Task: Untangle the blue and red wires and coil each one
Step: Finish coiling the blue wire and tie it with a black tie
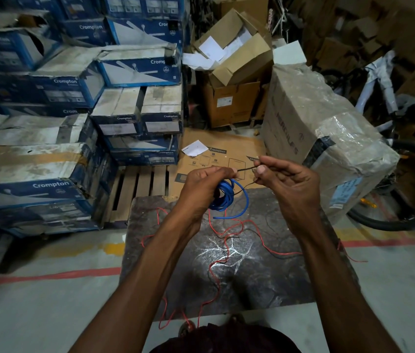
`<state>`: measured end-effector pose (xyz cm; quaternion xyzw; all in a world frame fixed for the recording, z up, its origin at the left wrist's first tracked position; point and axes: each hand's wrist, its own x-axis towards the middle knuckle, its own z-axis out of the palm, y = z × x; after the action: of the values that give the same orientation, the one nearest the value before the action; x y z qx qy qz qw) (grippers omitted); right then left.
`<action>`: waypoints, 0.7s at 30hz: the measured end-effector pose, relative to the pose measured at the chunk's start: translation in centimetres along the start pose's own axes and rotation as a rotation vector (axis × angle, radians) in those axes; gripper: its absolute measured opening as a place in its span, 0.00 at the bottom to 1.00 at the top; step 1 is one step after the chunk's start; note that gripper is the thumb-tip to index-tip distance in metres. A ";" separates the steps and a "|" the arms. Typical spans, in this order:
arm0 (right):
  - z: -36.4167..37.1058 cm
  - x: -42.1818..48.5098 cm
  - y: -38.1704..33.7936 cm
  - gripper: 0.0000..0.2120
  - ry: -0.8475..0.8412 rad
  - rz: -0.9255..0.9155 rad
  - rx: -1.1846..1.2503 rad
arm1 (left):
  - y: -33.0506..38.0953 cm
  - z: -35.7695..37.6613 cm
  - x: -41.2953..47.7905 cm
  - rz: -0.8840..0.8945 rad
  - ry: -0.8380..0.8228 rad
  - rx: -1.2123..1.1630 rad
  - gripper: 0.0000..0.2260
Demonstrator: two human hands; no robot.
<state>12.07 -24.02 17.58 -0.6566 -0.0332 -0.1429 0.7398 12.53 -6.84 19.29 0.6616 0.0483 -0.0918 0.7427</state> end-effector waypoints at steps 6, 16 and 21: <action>-0.3 0.0 -0.6 0.12 -0.053 -0.020 -0.081 | 0.0 0.0 -0.2 -0.019 -0.007 -0.001 0.09; -1.0 -0.3 -1.1 0.12 -0.088 -0.010 -0.148 | 0.3 0.2 -0.3 -0.018 -0.004 0.014 0.07; -0.9 -0.2 -1.1 0.10 -0.056 0.003 -0.111 | 0.3 0.2 -0.3 0.002 -0.021 0.103 0.08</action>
<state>11.45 -24.97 18.43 -0.7003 -0.0449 -0.1250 0.7013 12.30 -6.95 19.66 0.6980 0.0351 -0.1001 0.7082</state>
